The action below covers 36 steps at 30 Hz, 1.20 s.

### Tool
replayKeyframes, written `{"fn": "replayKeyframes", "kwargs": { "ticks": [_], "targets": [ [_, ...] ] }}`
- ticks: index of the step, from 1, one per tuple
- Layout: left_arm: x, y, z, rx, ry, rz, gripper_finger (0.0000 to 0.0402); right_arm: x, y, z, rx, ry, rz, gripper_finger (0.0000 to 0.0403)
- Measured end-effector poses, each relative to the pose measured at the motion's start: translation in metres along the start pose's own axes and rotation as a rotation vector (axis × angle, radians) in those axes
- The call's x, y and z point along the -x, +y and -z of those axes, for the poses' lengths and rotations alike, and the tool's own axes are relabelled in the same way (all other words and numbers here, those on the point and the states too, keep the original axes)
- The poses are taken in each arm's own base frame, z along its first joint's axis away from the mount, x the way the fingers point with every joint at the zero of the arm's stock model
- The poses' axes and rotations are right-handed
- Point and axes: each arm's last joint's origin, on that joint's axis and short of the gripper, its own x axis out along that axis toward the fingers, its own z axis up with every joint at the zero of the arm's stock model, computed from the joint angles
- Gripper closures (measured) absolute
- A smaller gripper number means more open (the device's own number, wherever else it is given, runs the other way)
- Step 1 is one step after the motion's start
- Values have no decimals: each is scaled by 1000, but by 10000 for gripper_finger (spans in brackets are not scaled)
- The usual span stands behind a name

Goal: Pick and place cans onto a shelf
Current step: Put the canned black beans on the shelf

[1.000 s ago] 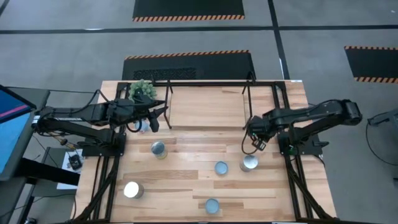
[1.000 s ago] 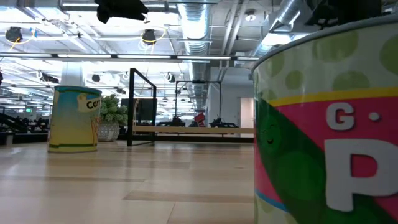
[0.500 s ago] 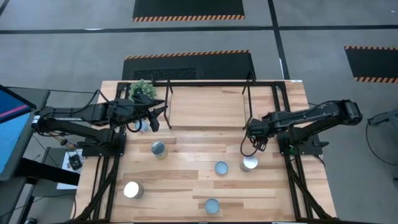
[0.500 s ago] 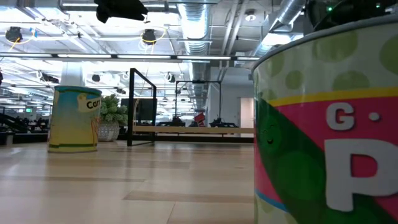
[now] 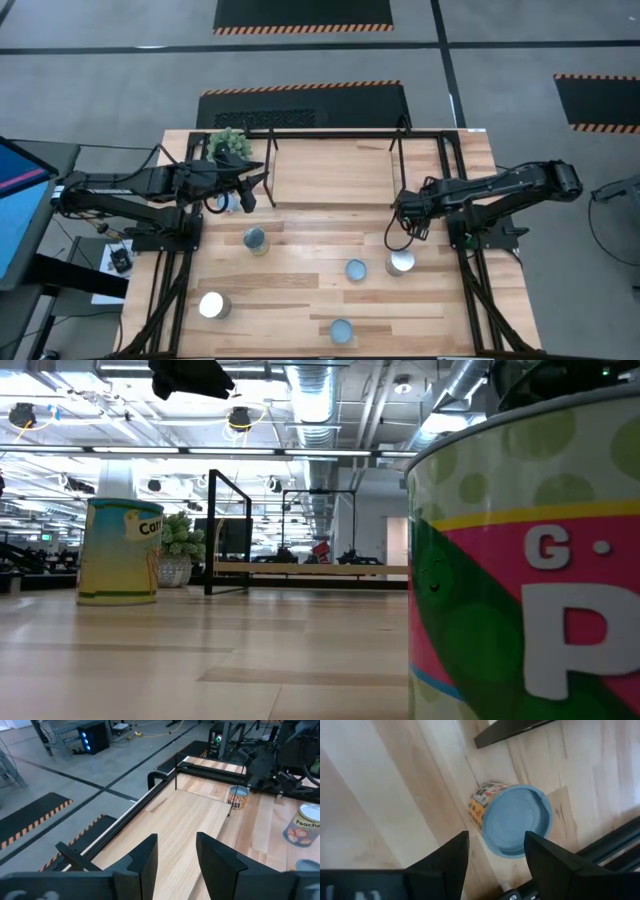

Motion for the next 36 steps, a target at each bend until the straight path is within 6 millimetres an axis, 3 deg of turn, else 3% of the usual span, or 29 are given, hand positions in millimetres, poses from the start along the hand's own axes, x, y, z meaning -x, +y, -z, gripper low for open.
{"fn": "replayKeyframes", "kwargs": {
  "ticks": [6, 12, 23, 30, 36],
  "targets": [
    [0, 0, 1, -7, 14, -2, 276, -1, 1, -1, -3, -16, -7, 193],
    [0, 0, 2, -9, 17, -3, 276, -17, 2, 9, -10, 26, 9, 194],
    [0, 0, 2, -8, 17, -3, 276, -17, 2, 7, -35, 2, 25, 202],
    [0, 0, 2, -17, 16, -3, 276, -22, 0, -3, -100, -23, 11, 207],
    [0, 0, 2, -17, 16, -3, 276, -39, 3, -11, -59, 70, 25, 209]
  ]
}}
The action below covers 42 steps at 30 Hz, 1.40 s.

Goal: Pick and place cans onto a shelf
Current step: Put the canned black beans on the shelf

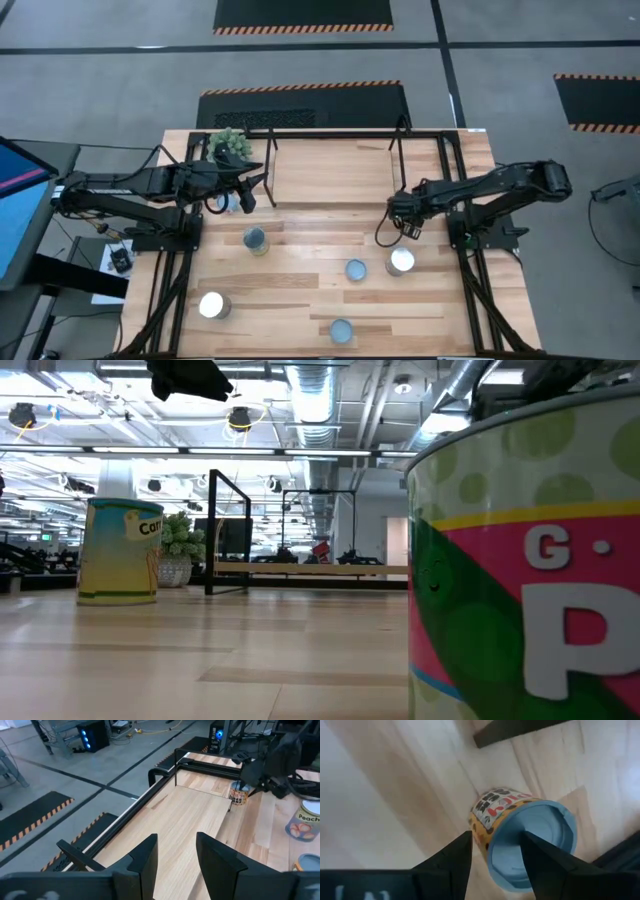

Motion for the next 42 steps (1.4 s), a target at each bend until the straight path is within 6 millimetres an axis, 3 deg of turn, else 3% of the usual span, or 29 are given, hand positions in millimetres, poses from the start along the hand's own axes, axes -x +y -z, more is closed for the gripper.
{"fn": "replayKeyframes", "kwargs": {
  "ticks": [9, 15, 18, 23, 28, 35, 39, 42],
  "targets": [
    [0, 0, 0, 8, 0, 0, 276, -8, 5, -8, -36, 56, 52, 234],
    [0, 0, 0, 10, -1, 0, 276, 4, 7, -18, -57, 36, -23, 345],
    [0, 0, 0, 10, -1, 0, 276, 15, 9, -25, -65, 44, -112, 389],
    [0, 0, 0, 11, -1, 0, 276, 47, 12, -38, -92, -16, -269, 397],
    [0, 0, 0, 11, 0, 3, 276, 97, 14, -51, -72, -156, -407, 398],
    [0, 0, 0, 13, 0, 4, 276, 148, 6, -92, -90, -540, -439, 399],
    [0, 0, 0, 27, 1, 11, 276, 152, -6, -126, -77, -705, -339, 399],
    [0, 0, 0, 27, 0, 10, 276, 140, -16, -154, -47, -707, -269, 399]
  ]
}}
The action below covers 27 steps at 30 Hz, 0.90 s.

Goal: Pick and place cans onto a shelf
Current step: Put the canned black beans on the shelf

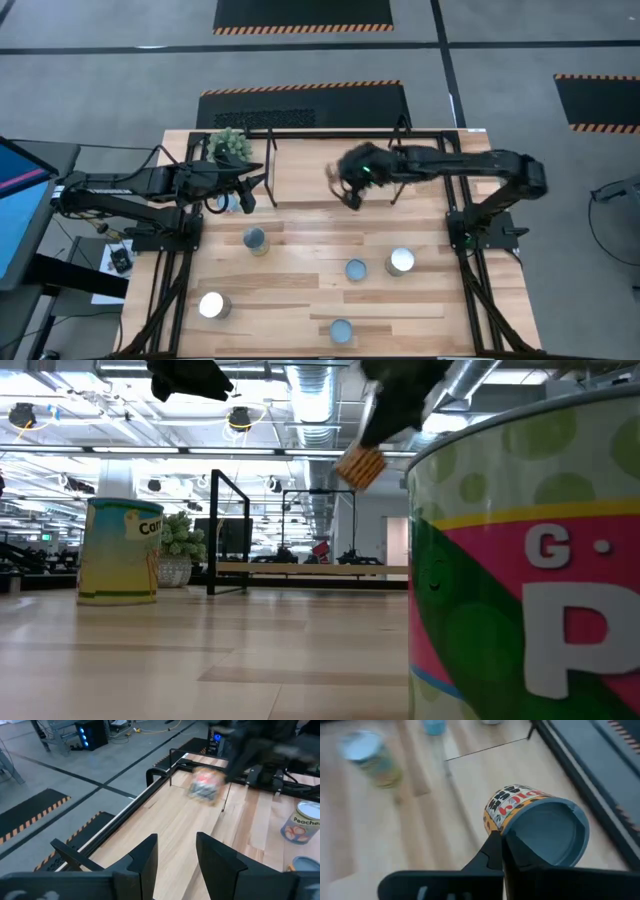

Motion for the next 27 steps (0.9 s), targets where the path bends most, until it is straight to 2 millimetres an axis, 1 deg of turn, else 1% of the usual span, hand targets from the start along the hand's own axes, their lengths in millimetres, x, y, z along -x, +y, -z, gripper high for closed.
{"fn": "replayKeyframes", "kwargs": {
  "ticks": [3, 6, 9, 12, 14, 15, 17, 19, 24, 27],
  "targets": [
    [0, 0, 0, 0, 0, 0, 276, -30, -18, -11, 48, 74, 52, 399],
    [0, 0, 0, -9, -2, 0, 276, -52, -40, -20, 93, 188, 101, 399],
    [0, 0, 0, -14, -3, 0, 276, -61, -65, -28, 124, 311, 132, 399],
    [0, 0, 0, -15, -4, -3, 276, -65, -89, -32, 129, 416, 127, 399],
    [0, 0, 0, -15, -3, -6, 276, -68, -102, -29, 76, 490, 88, 399],
    [0, 0, 0, -16, -1, -7, 276, -71, -107, -27, 21, 518, 76, 399],
    [0, 0, 0, -16, -2, -8, 276, -77, -112, -23, -87, 557, 71, 400],
    [0, 0, 0, -16, -2, -13, 276, -86, -113, -20, -131, 569, 84, 400],
    [0, 0, 0, -16, -3, -15, 276, -105, -109, -17, -148, 576, 98, 400],
    [0, 0, 0, -16, -3, -15, 276, -107, -108, -16, -150, 570, 101, 400]
  ]
}}
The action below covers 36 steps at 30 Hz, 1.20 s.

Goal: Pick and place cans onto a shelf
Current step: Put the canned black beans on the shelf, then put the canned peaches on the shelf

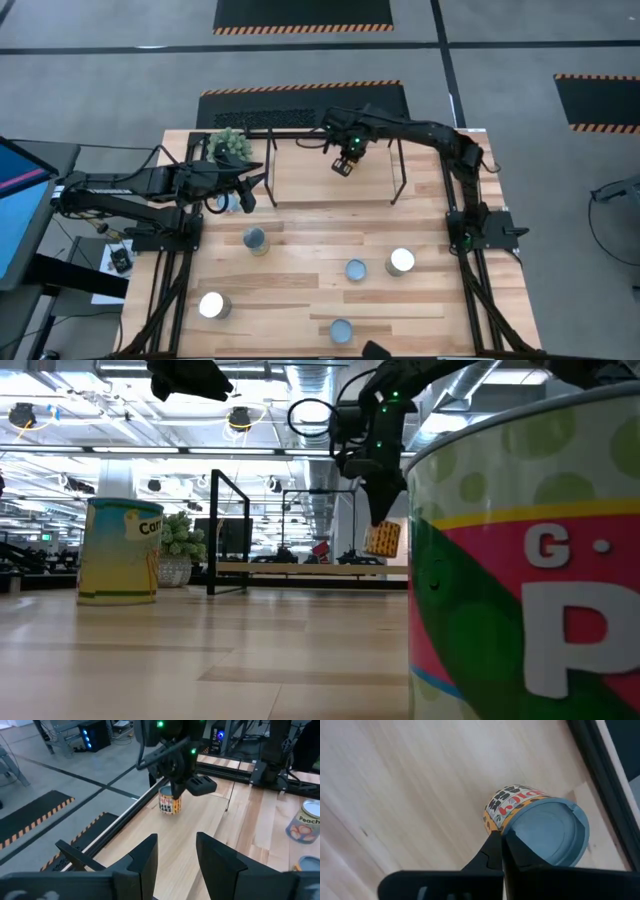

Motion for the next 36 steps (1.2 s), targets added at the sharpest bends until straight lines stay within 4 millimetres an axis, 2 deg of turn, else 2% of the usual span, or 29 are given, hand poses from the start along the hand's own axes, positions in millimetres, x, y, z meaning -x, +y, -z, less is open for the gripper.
{"fn": "replayKeyframes", "kwargs": {
  "ticks": [10, 28, 31, 36],
  "targets": [
    [0, 0, 0, 0, 0, 1, 276, -1, 4, 2, 9, 13, -4, 381],
    [0, 0, 0, 0, 0, 1, 276, -1, 4, 3, 8, 15, -4, 274],
    [0, 0, 0, 0, 0, 2, 276, 11, 4, 5, -13, 46, -11, 262],
    [0, 0, 0, 0, 1, 4, 276, 57, 18, 16, 19, 57, -21, 259]
  ]
}}
